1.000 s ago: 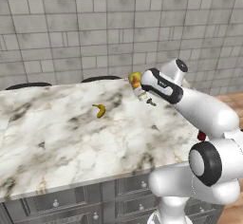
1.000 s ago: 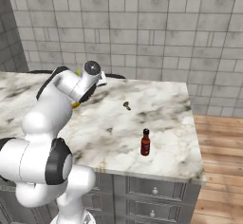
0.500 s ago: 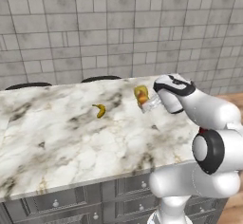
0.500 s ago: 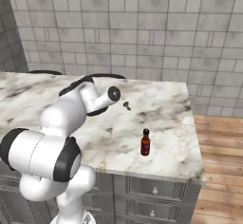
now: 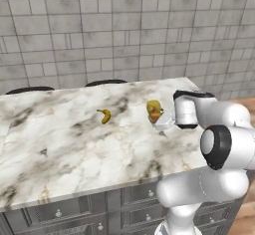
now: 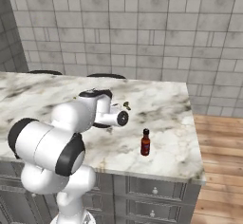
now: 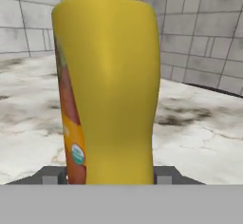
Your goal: Move the mustard and condiment bottle from the cabinet to the dining counter.
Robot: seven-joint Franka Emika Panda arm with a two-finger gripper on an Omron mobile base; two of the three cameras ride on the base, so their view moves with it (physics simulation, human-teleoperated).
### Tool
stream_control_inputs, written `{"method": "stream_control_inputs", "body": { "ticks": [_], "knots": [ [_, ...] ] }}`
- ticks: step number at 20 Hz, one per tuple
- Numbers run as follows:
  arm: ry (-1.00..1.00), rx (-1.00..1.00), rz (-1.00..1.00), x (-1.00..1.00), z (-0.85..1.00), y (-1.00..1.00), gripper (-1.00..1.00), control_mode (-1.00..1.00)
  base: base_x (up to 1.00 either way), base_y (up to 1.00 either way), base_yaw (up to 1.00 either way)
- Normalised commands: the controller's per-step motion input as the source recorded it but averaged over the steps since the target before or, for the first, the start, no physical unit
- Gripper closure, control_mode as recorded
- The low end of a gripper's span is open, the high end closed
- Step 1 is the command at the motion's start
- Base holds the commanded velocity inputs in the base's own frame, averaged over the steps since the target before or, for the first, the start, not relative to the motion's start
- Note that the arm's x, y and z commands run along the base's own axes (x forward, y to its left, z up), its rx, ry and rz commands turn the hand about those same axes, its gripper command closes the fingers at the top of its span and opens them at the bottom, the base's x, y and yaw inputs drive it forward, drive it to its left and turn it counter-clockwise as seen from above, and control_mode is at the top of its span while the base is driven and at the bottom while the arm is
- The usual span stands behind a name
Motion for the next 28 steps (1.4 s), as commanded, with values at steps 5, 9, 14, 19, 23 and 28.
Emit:
{"method": "stream_control_inputs", "body": {
  "ticks": [5, 9, 14, 19, 23, 28],
  "knots": [
    [-0.34, 0.0, 0.0, -0.06, -0.16, -0.02, 1.0, -1.0, 0.0, 0.0, 0.0],
    [-0.27, 0.0, 0.0, -0.11, -0.23, 0.0, 1.0, -1.0, 0.0, 0.0, 0.0],
    [-0.04, 0.0, 0.0, 0.0, -0.06, 0.0, 1.0, -1.0, 0.0, 0.0, 0.0],
    [0.09, 0.0, 0.0, 0.0, -0.09, -0.01, 1.0, -1.0, 0.0, 0.0, 0.0],
    [0.12, 0.0, 0.0, 0.01, -0.06, 0.0, 1.0, -1.0, 0.0, 0.0, 0.0],
    [0.09, 0.0, 0.0, 0.05, -0.13, 0.0, 1.0, -1.0, 0.0, 0.0, 0.0]
  ]
}}
